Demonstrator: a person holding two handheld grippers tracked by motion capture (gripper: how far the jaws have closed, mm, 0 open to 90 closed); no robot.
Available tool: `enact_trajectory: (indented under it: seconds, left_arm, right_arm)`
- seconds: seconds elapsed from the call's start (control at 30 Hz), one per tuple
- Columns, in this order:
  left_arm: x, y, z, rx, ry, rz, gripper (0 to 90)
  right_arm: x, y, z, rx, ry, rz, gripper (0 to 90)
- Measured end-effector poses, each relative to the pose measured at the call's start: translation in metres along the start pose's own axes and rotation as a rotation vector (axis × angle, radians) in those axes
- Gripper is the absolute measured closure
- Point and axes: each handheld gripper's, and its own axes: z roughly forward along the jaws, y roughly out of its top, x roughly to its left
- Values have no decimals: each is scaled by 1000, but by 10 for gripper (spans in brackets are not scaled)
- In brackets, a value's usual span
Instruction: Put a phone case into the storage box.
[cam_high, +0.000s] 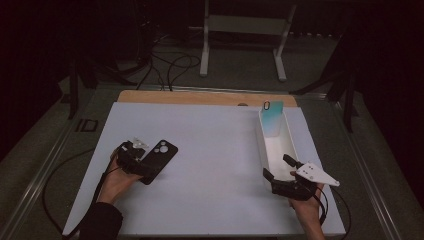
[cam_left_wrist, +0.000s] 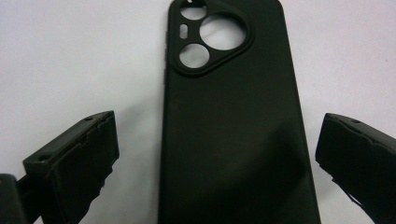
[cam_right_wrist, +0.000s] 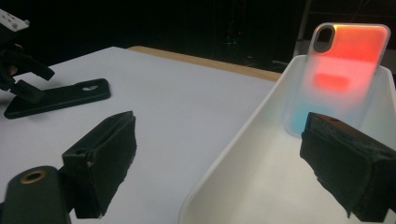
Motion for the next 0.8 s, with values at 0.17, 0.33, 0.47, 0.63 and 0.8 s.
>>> enact_trajectory:
  seconds: [0.17, 0.33, 0.47, 0.63, 0.8]
  left_arm:
    - [-2, 1, 7, 24, -6, -4, 0]
    - [-3, 1, 11, 41, -15, -6, 0]
    - [-3, 2, 17, 66, -12, -12, 1]
    - [-3, 2, 17, 68, -8, -13, 1]
    - [-4, 2, 18, 74, -7, -15, 4]
  right_arm:
    - [0, 0, 0, -1, 0, 1, 107]
    - [0, 0, 0, -1, 0, 1, 107]
    - [0, 0, 0, 0, 1, -1, 107]
    - [0, 0, 0, -1, 0, 3, 107]
    - [1, 0, 0, 2, 1, 0, 107]
